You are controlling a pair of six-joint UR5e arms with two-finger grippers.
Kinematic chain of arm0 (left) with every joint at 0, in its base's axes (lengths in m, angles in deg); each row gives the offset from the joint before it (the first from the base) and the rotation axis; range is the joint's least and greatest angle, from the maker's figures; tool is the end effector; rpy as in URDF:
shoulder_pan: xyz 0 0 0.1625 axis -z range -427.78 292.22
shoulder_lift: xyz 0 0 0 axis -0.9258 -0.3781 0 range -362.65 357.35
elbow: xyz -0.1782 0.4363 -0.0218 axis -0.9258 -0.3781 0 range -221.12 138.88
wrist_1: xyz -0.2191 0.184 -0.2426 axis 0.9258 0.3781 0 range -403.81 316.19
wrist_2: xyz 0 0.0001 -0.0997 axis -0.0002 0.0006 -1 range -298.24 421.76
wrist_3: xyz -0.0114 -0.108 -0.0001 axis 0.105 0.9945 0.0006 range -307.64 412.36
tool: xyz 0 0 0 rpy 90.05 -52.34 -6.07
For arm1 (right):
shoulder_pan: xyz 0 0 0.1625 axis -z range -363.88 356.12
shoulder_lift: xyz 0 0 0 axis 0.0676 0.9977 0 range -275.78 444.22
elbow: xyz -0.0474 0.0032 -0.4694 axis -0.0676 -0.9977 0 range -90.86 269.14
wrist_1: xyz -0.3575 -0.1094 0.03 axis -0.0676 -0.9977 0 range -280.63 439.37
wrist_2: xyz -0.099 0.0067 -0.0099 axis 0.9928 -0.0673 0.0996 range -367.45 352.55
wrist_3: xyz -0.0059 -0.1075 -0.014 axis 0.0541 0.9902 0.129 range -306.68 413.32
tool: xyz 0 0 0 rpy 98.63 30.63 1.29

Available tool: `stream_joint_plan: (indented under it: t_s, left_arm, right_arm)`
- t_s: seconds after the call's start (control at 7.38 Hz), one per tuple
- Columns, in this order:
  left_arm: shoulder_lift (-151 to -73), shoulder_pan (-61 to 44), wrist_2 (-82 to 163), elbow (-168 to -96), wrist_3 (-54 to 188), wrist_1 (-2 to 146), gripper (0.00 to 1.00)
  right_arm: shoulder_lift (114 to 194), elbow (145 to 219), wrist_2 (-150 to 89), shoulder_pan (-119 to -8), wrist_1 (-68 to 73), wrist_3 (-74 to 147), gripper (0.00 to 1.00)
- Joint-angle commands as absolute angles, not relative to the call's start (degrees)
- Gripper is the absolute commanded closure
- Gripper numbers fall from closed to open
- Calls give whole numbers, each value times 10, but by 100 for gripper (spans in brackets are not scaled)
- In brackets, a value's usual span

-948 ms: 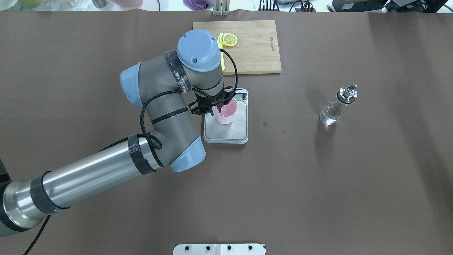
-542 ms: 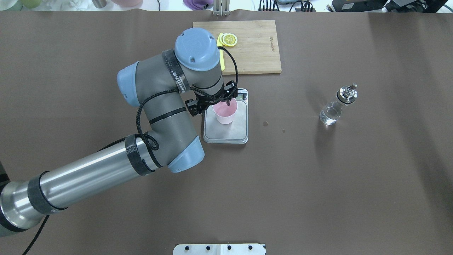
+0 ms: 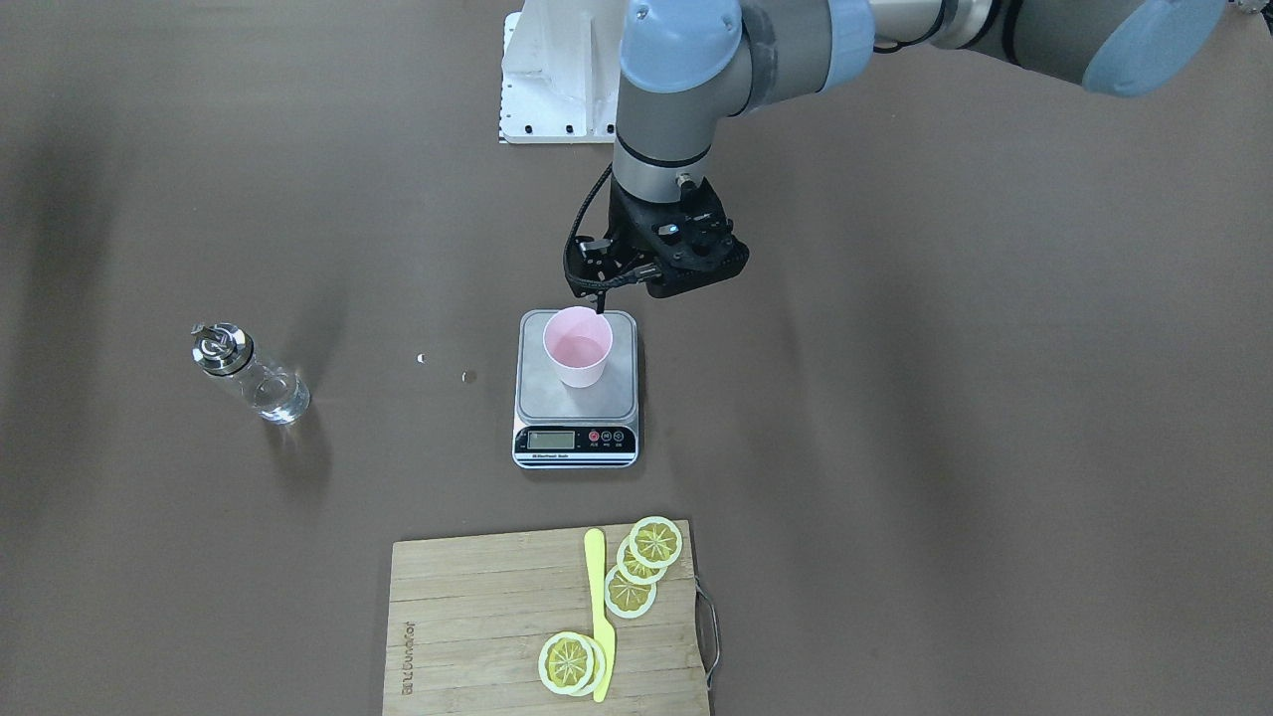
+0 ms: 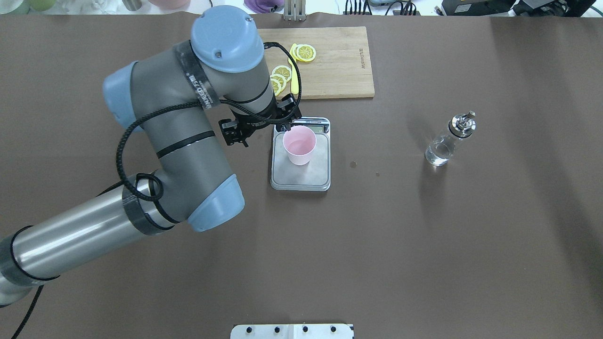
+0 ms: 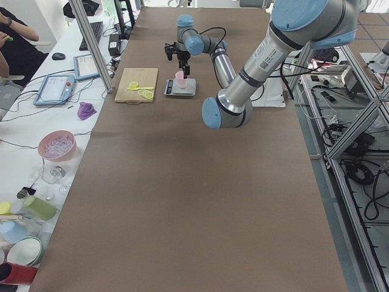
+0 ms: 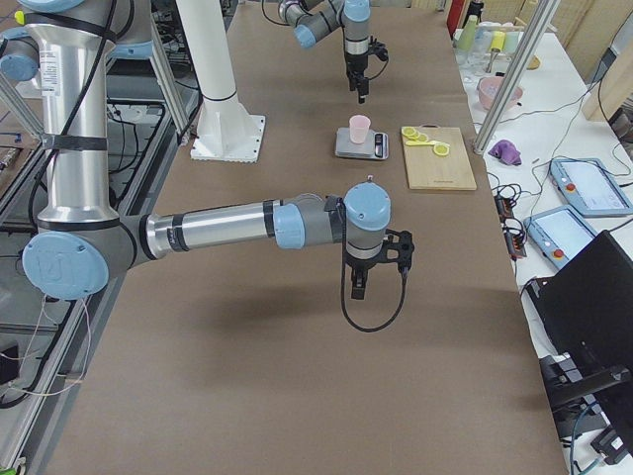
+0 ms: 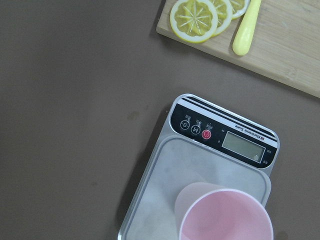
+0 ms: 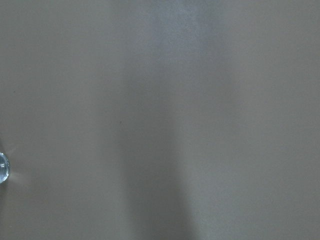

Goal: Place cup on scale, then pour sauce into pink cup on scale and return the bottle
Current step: 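Release the cup with the left gripper while the right arm reaches out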

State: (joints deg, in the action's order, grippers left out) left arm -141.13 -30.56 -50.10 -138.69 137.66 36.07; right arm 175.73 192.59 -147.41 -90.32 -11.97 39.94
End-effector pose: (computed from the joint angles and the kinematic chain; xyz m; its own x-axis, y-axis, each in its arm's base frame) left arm 0.4940 -0.4918 0.1828 0.5805 -0.3456 -0.7373 0.3019 0.9323 -0.1993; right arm 0.0227 -0.4437 0.6119 0.6303 0.0513 0.7747 -0.0873 0.9962 0.0050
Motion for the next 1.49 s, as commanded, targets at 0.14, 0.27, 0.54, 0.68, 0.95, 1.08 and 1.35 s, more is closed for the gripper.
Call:
stream_joint_plan:
  t_s: [0.14, 0.27, 0.54, 0.68, 0.95, 1.08, 1.35]
  left_arm:
    - [-1324, -275, -509, -1471, 1310, 334, 2]
    - [-1319, -272, -508, -1471, 1303, 334, 2]
    - [-1309, -260, -508, -1479, 1296, 334, 2]
    - [-1298, -254, -508, -1483, 1279, 334, 2]
    - [-1286, -251, -508, -1496, 1274, 334, 2]
    - [-1286, -251, -508, -1496, 1274, 334, 2]
    - [-1283, -250, -508, -1496, 1274, 334, 2]
  right_arm:
    - [1750, 2025, -1459, -842, -109, 360, 0]
    - [1752, 2077, -1414, -799, -85, 299, 0]
    - [1740, 2148, -1353, -689, -83, 192, 0]
    - [1744, 2155, -1351, -669, -45, 177, 0]
    - [1798, 2156, -1301, -611, 111, 73, 1]
    - [1818, 2156, -1208, -540, 179, 17, 1]
    - [1829, 2155, -1079, -435, 207, -12, 1]
